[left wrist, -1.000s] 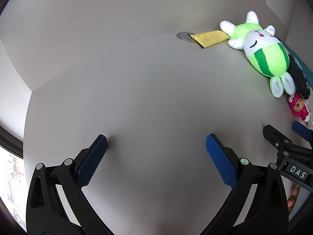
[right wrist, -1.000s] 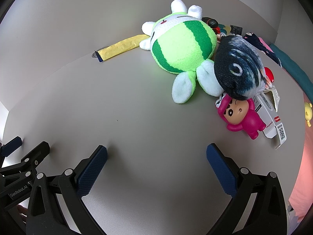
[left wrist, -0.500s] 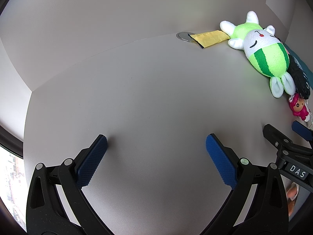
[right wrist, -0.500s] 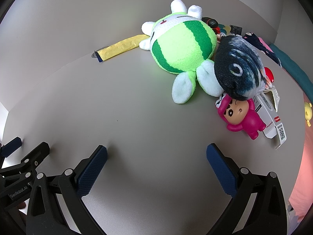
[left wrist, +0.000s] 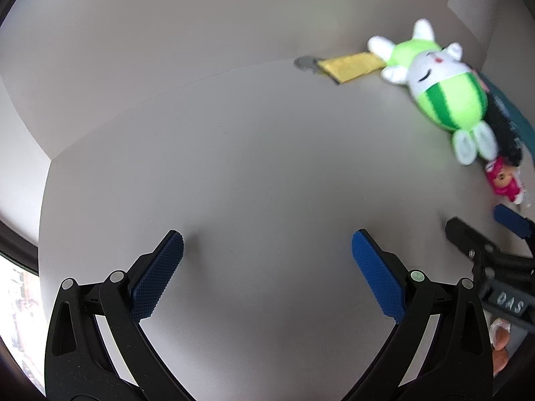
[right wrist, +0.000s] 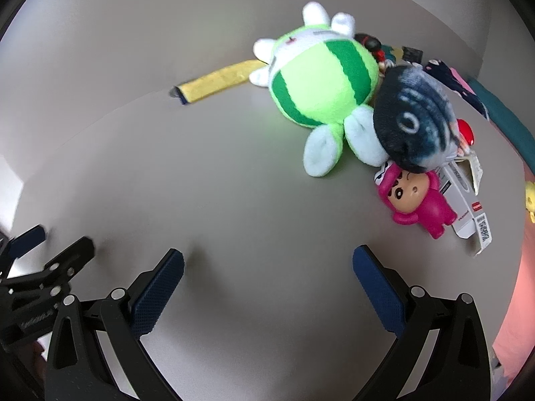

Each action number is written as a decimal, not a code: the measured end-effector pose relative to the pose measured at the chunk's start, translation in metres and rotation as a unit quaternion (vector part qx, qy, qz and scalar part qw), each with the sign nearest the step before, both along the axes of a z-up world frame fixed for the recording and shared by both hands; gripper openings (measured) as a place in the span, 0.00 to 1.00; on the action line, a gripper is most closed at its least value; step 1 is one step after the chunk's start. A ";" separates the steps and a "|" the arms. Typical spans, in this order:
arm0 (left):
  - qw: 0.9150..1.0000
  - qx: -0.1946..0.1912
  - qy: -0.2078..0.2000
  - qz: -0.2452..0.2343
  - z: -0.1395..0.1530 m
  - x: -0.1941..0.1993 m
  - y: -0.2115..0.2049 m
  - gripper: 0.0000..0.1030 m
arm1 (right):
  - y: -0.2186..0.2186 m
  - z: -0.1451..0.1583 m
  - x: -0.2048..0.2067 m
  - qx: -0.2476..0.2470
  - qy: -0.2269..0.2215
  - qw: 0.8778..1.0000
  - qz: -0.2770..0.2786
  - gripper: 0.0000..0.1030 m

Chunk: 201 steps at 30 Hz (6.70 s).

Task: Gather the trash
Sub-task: 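Grasp the green bunny plush with the left tool while the right tool grasps the dark fish plush, then carry both plushes over the black bin and open both tools to drop them, then grasp the pink doll with the left tool while the right tool grasps the thermometer box, then carry the doll and thermometer box to the bin and release both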

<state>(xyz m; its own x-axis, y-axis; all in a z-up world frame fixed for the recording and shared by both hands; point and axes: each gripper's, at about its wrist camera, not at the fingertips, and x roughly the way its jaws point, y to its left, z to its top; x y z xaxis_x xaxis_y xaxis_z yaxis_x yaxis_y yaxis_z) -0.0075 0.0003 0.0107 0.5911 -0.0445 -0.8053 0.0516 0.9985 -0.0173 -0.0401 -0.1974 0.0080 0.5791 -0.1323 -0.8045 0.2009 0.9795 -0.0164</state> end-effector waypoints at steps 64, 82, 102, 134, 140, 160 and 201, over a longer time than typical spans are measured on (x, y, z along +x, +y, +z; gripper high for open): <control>0.982 -0.133 -0.087 -0.106 0.150 0.077 -0.178 0.37 | -0.226 0.177 -0.062 0.033 -0.184 0.977 -0.106 0.15; 0.938 -0.132 -0.072 -0.313 0.147 -0.029 -0.369 0.39 | -0.324 0.153 -0.213 0.007 -0.171 0.954 -0.247 0.15; 0.904 -0.022 -0.046 -0.423 0.055 -0.092 -0.506 0.94 | -0.418 0.073 -0.286 0.019 -0.134 0.908 -0.398 0.78; 0.966 -0.025 -0.047 -0.252 0.063 -0.008 -0.287 0.94 | -0.294 0.085 -0.156 0.018 -0.120 0.964 -0.236 0.80; 0.977 -0.026 -0.018 -0.210 0.041 0.012 -0.249 0.94 | -0.257 0.082 -0.120 0.035 -0.115 0.975 -0.189 0.80; 0.982 -0.019 0.017 -0.186 -0.007 0.050 -0.231 0.58 | -0.170 0.048 0.006 0.092 -0.007 0.996 -0.011 0.38; 0.977 -0.011 -0.030 -0.211 0.045 0.021 -0.244 0.37 | -0.192 0.099 -0.026 0.093 -0.068 0.993 -0.025 0.28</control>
<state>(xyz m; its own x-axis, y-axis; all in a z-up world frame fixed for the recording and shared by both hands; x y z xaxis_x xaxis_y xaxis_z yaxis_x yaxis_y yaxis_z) 0.0140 -0.2438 0.0556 0.5621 -0.3106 -0.7665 0.4593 0.8880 -0.0229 -0.0659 -0.3895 0.1070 0.6809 -0.0199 -0.7321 0.2366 0.9520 0.1941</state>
